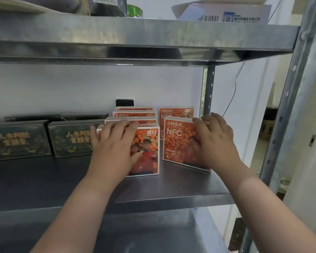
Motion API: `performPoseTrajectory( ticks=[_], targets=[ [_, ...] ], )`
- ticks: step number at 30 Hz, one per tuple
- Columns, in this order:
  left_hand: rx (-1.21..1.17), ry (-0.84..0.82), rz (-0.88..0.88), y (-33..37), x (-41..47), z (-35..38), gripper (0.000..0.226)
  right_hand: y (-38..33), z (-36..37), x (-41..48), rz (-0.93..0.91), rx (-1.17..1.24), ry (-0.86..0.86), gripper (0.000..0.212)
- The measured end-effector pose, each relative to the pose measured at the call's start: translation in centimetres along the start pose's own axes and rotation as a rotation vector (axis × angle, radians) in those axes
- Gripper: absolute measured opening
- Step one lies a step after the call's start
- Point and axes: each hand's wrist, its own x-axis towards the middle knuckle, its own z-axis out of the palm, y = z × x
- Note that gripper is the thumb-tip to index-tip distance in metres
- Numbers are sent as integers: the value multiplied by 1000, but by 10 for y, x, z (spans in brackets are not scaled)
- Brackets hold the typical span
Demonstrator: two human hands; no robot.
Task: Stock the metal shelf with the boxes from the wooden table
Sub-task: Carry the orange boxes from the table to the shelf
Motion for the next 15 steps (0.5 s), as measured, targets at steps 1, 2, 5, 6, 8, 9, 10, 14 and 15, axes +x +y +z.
performPoseTrajectory(
  ticks=[1,2,5,6,8,9,10,14,15],
  targets=[
    [-4,5,4,1,-1,2,82,-3,0,2,-20,-75,-24,63],
    [-9,10,8,2,-2,4,81,-6,2,3,-34,-135,-51,65],
    [-23,20,7,4,-3,9,78,-10,11,8,-43,-209,-95,70],
    [-29,23,1,4,-4,11,78,-10,15,12,-31,-216,-99,67],
    [-34,35,-8,4,-5,15,78,-8,24,22,15,-215,-132,61],
    [-33,43,-9,4,-6,18,77,-8,29,27,45,-204,-160,59],
    [-35,53,-9,4,-7,20,76,-8,34,33,66,-195,-185,57],
    [-47,91,-19,5,-7,28,76,-6,62,51,79,-200,-213,55],
    [-49,103,-20,5,-7,29,77,-5,69,55,81,-194,-219,57]
  ],
)
